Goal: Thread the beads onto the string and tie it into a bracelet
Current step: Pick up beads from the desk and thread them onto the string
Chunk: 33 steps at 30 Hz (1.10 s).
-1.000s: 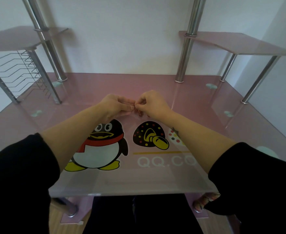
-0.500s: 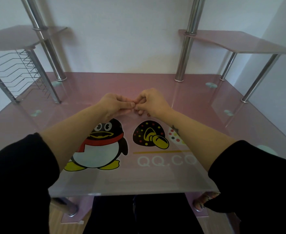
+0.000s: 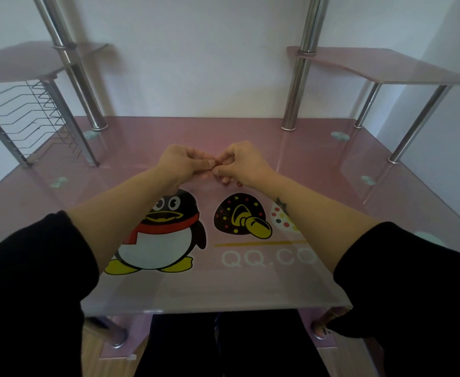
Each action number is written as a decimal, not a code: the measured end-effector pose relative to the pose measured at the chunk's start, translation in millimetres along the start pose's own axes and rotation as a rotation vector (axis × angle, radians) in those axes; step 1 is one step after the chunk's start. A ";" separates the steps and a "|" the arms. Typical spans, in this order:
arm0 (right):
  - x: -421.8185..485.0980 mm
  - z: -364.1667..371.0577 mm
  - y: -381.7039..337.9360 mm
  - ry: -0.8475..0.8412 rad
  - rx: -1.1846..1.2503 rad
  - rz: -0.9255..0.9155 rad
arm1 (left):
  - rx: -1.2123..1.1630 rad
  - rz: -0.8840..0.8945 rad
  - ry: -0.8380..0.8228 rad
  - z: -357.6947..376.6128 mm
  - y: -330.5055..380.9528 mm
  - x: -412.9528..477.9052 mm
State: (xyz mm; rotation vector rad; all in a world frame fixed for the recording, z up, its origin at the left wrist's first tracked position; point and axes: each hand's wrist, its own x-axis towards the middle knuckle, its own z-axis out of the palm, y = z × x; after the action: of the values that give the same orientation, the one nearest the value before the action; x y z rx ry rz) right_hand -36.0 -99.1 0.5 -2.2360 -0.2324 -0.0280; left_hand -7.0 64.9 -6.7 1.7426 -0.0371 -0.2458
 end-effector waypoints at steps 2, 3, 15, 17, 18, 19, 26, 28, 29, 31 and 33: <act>1.2 -0.2 1.3 0.019 -0.020 -0.013 | 0.036 0.034 0.007 0.7 1.1 -1.3; 2.5 -0.4 2.2 0.034 -0.043 -0.026 | 0.051 0.051 0.006 1.0 2.3 -2.1; 16.9 -5.8 2.1 -0.023 -0.208 -0.050 | -0.009 0.210 0.061 -12.0 30.6 -4.3; 17.2 -8.6 -3.7 -0.036 -0.039 -0.032 | -0.059 0.204 0.060 -11.0 31.9 -3.8; 16.8 -10.2 -7.7 -0.053 0.096 -0.023 | -0.072 0.199 0.059 -10.1 32.5 -3.5; 16.7 -11.9 -11.6 -0.075 0.222 -0.015 | -0.078 0.197 0.057 -9.0 32.7 -3.2; 17.5 -21.3 -8.1 -0.082 0.368 0.102 | -0.070 0.218 0.091 -5.1 31.0 -2.1; 15.8 -22.6 -3.8 -0.069 0.385 0.131 | -0.065 0.208 0.095 -3.8 30.8 -2.4; 15.0 -23.0 -2.1 -0.058 0.390 0.133 | -0.064 0.200 0.091 -2.4 30.7 -3.0; 14.1 -22.5 -2.7 -0.059 0.431 0.126 | -0.051 0.195 0.076 0.1 31.0 -5.5; 14.1 -21.8 -6.0 -0.112 0.555 0.147 | -0.010 0.202 0.064 3.2 32.0 -7.8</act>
State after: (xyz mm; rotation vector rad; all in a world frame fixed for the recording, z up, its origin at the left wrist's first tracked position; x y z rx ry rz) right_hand -21.9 -110.2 20.2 -1.6963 -0.1159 0.2163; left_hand -11.7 57.1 25.0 1.7217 -0.1641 -0.0415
